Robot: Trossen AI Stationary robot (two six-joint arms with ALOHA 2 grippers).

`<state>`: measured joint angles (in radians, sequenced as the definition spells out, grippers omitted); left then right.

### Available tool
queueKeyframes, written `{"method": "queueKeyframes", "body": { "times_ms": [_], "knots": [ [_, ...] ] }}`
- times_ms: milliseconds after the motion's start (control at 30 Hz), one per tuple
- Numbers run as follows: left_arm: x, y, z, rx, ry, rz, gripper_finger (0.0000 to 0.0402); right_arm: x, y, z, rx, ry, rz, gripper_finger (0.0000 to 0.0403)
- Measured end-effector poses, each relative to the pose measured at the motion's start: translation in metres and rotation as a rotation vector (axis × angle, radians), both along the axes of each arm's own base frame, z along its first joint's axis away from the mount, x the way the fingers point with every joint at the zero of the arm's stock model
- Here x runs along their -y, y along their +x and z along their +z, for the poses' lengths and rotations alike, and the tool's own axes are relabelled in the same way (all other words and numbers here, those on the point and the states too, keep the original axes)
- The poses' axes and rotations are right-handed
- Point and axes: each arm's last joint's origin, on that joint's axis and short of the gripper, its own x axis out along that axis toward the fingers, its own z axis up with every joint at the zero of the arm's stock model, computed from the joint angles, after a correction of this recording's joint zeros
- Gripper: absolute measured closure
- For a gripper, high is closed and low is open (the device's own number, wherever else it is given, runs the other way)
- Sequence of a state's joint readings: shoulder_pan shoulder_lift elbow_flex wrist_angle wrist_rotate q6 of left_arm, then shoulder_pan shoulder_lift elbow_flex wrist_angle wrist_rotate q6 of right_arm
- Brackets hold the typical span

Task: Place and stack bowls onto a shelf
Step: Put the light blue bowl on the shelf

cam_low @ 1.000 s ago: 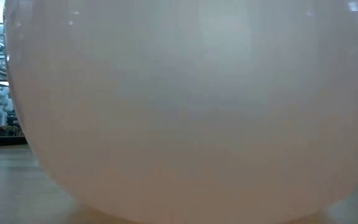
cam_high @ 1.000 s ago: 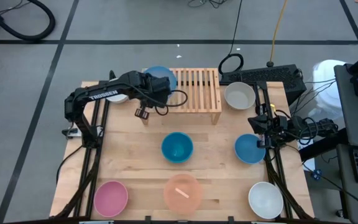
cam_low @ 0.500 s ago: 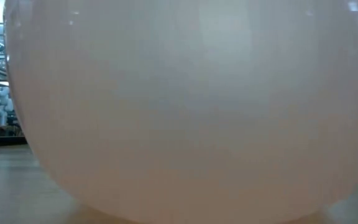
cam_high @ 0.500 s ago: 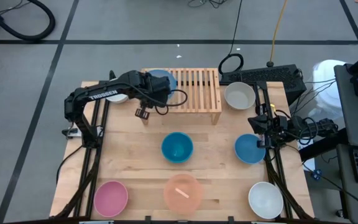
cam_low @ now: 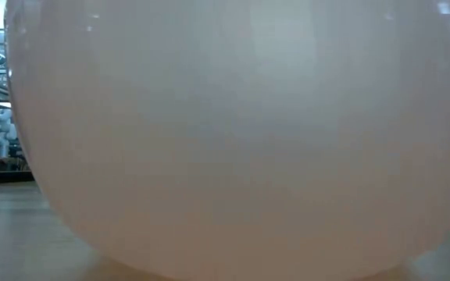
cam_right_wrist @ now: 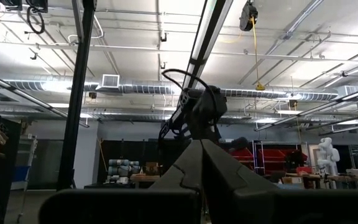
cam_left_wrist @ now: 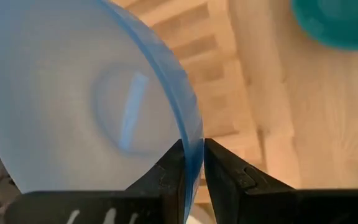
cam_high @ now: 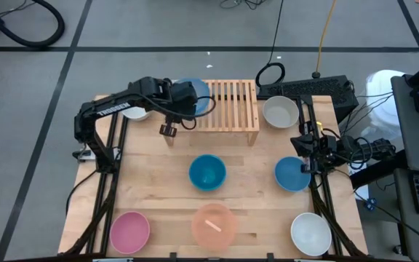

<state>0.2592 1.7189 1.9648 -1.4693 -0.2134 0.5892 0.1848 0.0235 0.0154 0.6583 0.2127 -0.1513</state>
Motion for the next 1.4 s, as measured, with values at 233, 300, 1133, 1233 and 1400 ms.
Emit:
{"method": "queueKeyframes", "body": {
  "times_ms": [233, 300, 1133, 1233, 1400],
  "knots": [
    [0.0004, -0.0005, 0.0033, 0.018, -0.014, 0.012, 0.0350, 0.0000, -0.0003, 0.0003, 0.004, 0.001, 0.000, 0.0403],
    [0.0005, -0.0005, 0.0033, 0.019, -0.015, 0.015, 0.0358, 0.0001, -0.0003, 0.0004, 0.006, 0.001, 0.000, 0.0403],
    [0.0004, -0.0005, 0.0030, 0.046, -0.057, 0.088, 0.0367, 0.0002, -0.0015, 0.0020, 0.026, 0.005, 0.001, 0.0403],
    [0.0012, -0.0002, 0.0029, 0.053, -0.086, 0.084, 0.0367, 0.0003, -0.0015, 0.0020, 0.026, 0.005, 0.001, 0.0403],
    [-0.0008, -0.0002, 0.0029, 0.061, -0.097, 0.090, 0.0367, 0.0001, -0.0015, 0.0020, 0.027, 0.004, 0.005, 0.0403]
  ]
}}
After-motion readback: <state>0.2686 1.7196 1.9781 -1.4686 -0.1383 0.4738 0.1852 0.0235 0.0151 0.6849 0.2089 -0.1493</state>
